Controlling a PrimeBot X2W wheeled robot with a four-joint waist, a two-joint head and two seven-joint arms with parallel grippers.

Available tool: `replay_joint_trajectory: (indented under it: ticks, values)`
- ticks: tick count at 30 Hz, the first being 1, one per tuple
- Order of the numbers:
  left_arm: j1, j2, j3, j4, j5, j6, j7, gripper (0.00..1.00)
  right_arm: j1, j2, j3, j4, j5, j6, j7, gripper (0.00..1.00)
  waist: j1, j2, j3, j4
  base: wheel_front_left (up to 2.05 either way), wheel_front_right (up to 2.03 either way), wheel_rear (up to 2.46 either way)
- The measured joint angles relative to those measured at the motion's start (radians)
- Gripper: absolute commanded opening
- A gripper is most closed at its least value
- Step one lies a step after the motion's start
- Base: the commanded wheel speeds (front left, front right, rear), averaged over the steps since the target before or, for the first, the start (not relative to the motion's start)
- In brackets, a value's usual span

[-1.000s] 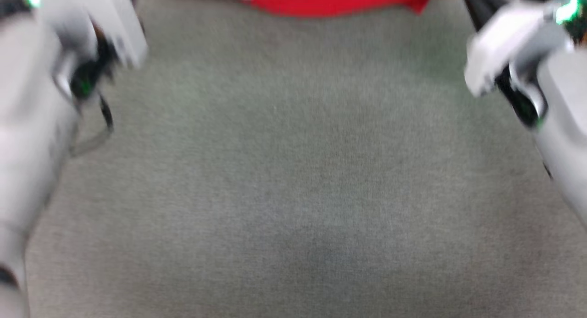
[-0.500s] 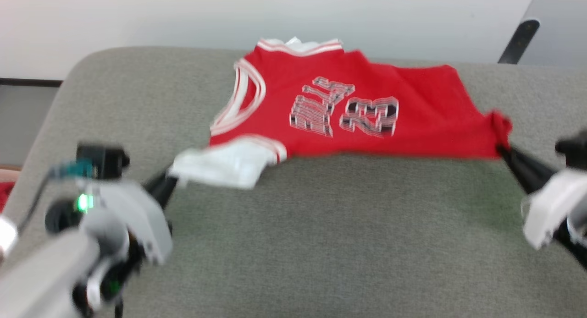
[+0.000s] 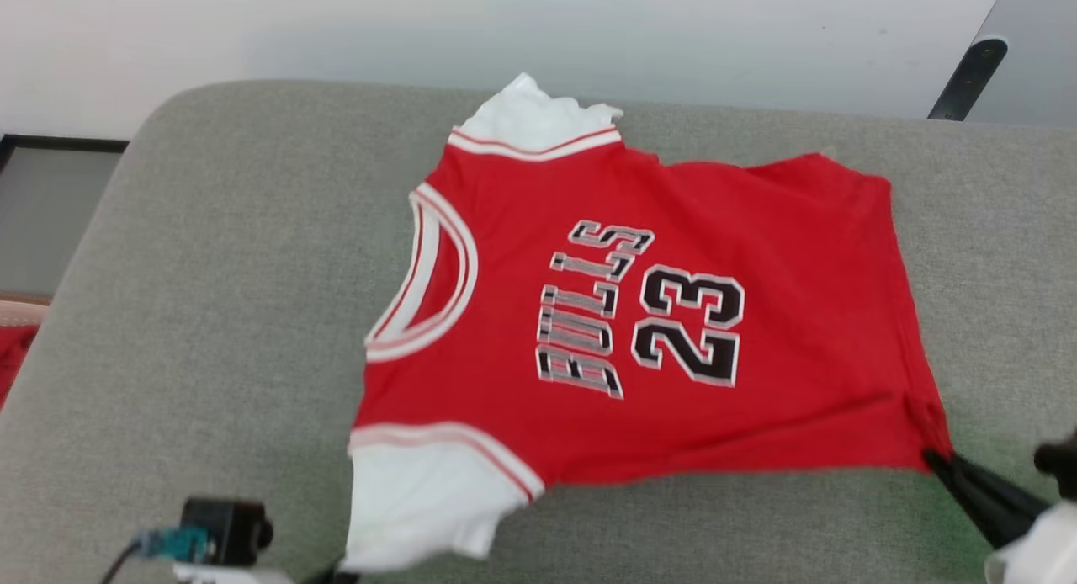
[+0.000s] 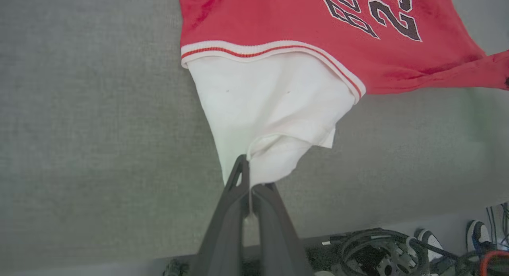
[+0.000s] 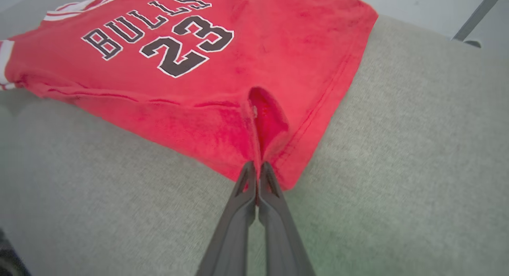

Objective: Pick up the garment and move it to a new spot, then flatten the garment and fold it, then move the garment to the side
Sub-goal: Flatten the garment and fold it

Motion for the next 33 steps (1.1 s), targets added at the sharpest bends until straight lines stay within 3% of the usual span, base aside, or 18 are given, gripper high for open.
replay_joint_trajectory:
  ticks: [6, 10, 16, 20, 23, 28, 33]
  values:
    - [0.098, 0.06, 0.003, -0.108, -0.052, 0.1, -0.011, 0.0, 0.166, 0.012, -0.109, -0.103, 0.006, 0.0, 0.02, 0.0, 0.0, 0.0001, 0.01, -0.004, 0.0, 0.0, 0.0]
    - [0.103, 0.129, 0.023, -0.186, -0.047, 0.155, -0.008, 0.0, 0.223, 0.03, -0.174, -0.175, -0.003, 0.0, 0.048, 0.0, 0.0, 0.0, 0.018, -0.013, 0.0, 0.0, 0.0]
    - [-0.027, 0.24, 0.057, -0.251, 0.03, 0.161, 0.092, 0.0, 0.198, 0.077, -0.262, -0.253, -0.034, 0.0, 0.144, 0.0, 0.0, 0.0, 0.038, -0.034, 0.0, 0.0, 0.0]
    - [-0.187, 0.27, 0.078, -0.221, 0.113, 0.092, 0.218, 0.0, 0.108, 0.095, -0.286, -0.278, -0.06, 0.0, 0.237, 0.0, 0.0, 0.0, 0.056, -0.046, 0.0, 0.0, 0.0]
    - [-0.323, 0.236, 0.08, -0.15, 0.182, 0.007, 0.326, 0.0, 0.035, 0.108, -0.288, -0.268, -0.085, 0.0, 0.3, 0.0, 0.0, 0.0, 0.071, -0.052, 0.0, 0.0, 0.0]
    - [-0.548, 0.064, 0.043, 0.049, 0.277, -0.155, 0.465, 0.0, -0.065, 0.135, -0.288, -0.214, -0.119, 0.0, 0.37, 0.0, 0.0, 0.0, 0.102, -0.058, 0.0, 0.0, 0.0]
    - [-0.693, -0.113, -0.011, 0.289, 0.319, -0.293, 0.527, 0.0, -0.123, 0.169, -0.281, -0.151, -0.14, 0.0, 0.428, 0.0, 0.0, 0.0, 0.135, -0.062, 0.0, 0.0, 0.0]
